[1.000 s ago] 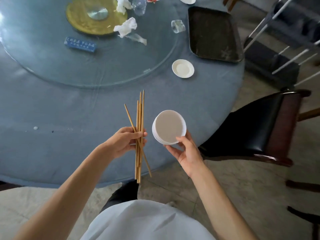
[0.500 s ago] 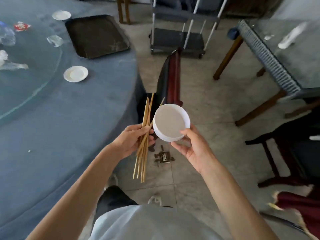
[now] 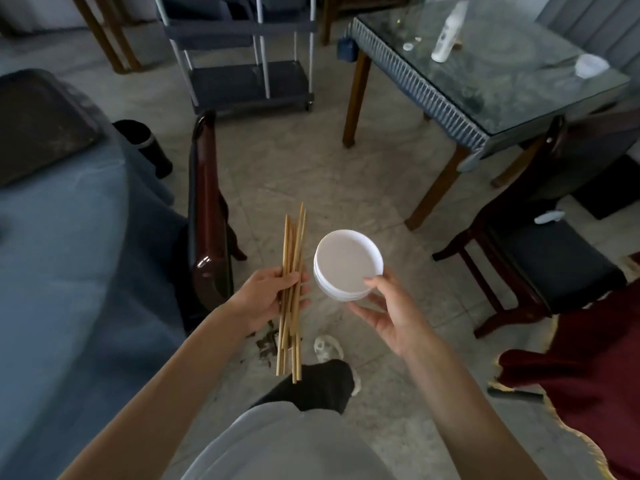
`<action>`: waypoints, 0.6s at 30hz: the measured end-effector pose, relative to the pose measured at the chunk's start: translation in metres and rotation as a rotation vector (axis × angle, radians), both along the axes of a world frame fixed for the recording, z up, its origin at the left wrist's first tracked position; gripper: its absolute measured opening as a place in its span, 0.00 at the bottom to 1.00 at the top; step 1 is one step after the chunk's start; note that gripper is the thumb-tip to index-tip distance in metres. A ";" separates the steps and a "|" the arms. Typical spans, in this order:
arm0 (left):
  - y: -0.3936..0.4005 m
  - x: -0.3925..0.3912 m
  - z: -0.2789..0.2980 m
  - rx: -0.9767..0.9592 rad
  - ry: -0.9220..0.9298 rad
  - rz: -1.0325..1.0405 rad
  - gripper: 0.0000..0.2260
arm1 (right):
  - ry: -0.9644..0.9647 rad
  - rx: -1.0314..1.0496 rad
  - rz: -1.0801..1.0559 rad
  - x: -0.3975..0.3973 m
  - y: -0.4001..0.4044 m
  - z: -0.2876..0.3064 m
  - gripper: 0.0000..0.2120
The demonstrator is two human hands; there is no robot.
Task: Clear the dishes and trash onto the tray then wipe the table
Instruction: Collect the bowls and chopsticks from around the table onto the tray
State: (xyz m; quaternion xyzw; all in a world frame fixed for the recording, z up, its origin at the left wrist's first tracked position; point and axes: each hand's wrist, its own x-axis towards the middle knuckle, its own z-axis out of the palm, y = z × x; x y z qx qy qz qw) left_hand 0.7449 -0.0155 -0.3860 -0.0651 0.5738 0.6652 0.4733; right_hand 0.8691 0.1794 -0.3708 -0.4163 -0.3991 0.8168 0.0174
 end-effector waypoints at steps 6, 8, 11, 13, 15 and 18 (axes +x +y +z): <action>0.110 -0.059 -0.017 0.037 -0.109 0.102 0.10 | -0.063 -0.007 -0.006 -0.066 0.099 -0.006 0.18; 0.141 -0.078 -0.015 0.047 -0.132 0.131 0.10 | -0.073 -0.006 0.007 -0.090 0.131 -0.002 0.18; 0.176 -0.107 -0.008 0.049 -0.141 0.154 0.10 | -0.069 -0.008 0.034 -0.126 0.173 0.005 0.19; 0.192 -0.128 -0.003 0.040 -0.129 0.166 0.10 | -0.070 -0.020 0.042 -0.151 0.194 0.008 0.20; 0.204 -0.152 -0.001 0.027 -0.117 0.191 0.11 | -0.059 -0.029 0.056 -0.179 0.211 0.008 0.19; 0.216 -0.196 -0.005 0.005 -0.094 0.236 0.11 | -0.068 -0.027 0.096 -0.231 0.233 0.004 0.17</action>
